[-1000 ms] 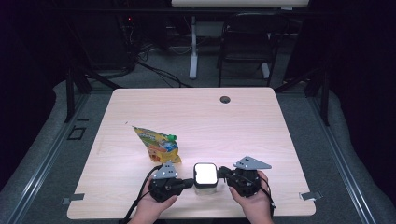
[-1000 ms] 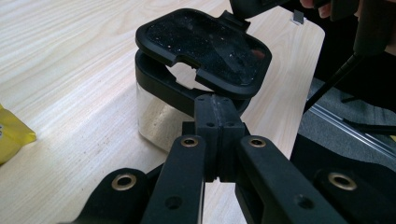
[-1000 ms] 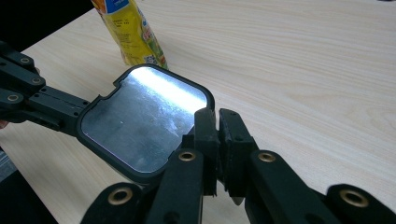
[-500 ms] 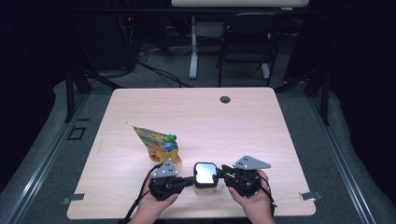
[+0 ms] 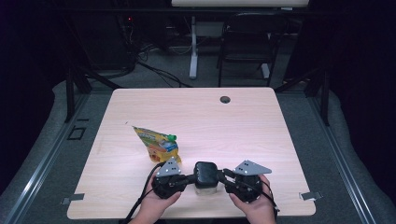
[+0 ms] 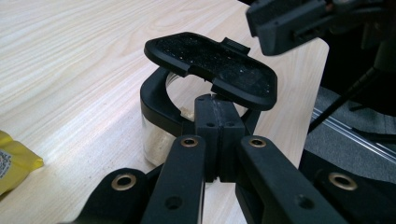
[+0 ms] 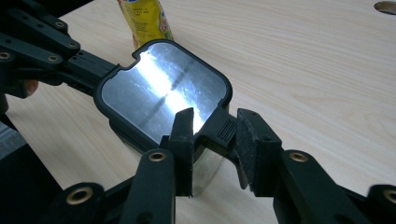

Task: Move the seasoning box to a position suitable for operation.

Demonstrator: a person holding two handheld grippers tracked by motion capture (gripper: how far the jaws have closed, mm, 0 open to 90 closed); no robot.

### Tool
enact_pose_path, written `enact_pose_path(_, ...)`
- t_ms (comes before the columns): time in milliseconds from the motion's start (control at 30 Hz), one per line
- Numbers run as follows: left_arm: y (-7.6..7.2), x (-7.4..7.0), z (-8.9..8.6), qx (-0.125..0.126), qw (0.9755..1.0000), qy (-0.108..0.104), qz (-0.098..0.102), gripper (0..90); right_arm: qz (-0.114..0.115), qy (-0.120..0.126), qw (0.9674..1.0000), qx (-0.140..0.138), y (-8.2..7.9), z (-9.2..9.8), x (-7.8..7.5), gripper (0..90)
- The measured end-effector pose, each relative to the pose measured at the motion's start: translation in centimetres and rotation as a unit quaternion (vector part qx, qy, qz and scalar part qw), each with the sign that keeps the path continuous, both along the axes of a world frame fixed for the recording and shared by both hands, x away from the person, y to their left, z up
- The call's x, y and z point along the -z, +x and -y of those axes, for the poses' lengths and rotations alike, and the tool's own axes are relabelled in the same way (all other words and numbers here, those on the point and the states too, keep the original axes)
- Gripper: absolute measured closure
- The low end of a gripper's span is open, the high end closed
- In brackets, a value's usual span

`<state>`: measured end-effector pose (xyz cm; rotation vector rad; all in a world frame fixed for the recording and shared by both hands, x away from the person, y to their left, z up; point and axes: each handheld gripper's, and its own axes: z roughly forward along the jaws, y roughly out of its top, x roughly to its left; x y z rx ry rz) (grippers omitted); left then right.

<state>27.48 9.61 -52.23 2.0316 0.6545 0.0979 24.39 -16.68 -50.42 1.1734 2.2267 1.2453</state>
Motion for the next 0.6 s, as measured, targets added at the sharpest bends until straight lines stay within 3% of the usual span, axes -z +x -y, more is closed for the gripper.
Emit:
enact_pose_path(100,0.2,-0.1,0.2,-0.004,1.0,-0.002,0.0,90.0,-0.007,0.022,0.9997,-0.003,-0.2,0.5,0.4,66.0)
enact_pose_path(600,0.8,-0.8,0.7,-0.016,0.9998,0.002,0.009,89.5,0.031,0.004,0.9984,-0.047,-1.4,-0.7,0.3,52.6)
